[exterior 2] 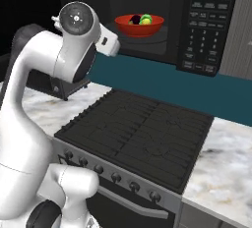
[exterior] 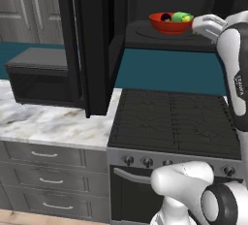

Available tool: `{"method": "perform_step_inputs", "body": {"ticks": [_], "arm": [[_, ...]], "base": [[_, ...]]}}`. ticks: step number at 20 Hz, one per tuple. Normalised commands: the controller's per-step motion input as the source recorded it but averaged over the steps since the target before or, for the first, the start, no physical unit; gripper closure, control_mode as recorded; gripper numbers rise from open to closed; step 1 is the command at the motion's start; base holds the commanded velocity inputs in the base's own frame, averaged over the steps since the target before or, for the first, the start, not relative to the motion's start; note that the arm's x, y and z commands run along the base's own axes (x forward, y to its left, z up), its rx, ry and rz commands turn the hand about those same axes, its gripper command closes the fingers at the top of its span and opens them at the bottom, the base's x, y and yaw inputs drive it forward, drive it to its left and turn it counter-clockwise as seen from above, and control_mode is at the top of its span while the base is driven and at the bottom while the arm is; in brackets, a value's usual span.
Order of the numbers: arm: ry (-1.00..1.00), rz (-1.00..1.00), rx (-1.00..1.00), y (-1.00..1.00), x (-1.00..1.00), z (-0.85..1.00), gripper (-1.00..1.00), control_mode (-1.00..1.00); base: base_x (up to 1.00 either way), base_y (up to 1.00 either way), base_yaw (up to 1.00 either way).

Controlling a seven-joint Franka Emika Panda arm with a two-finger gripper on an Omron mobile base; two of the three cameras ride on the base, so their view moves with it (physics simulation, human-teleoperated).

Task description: Place the bowl containing the eggplant and corn in the microwave. Close the microwave door and press the start button to microwave the meal.

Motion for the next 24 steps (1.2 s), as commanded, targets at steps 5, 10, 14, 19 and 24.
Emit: {"method": "perform_step_inputs", "body": {"ticks": [5, 10, 14, 19, 24], "arm": [[0.17, 0.25, -0.62, 0.41, -0.95, 0.0, -1.0, -1.0], [0.06, 0.15, -0.64, 0.6, -0.91, -0.1, -1.0, -1.0], [-0.17, 0.15, -0.56, 0.55, -0.54, -0.67, -1.0, -1.0], [-0.33, 0.11, -0.45, 0.38, -0.26, -0.79, -1.0, -1.0], [-0.34, 0.08, -0.25, 0.23, -0.41, -0.21, -1.0, -1.0]], "base": [[0.0, 0.0, 0.0], [0.0, 0.0, 0.0], [0.0, 0.0, 0.0], [0.0, 0.0, 0.0], [0.0, 0.0, 0.0]]}}
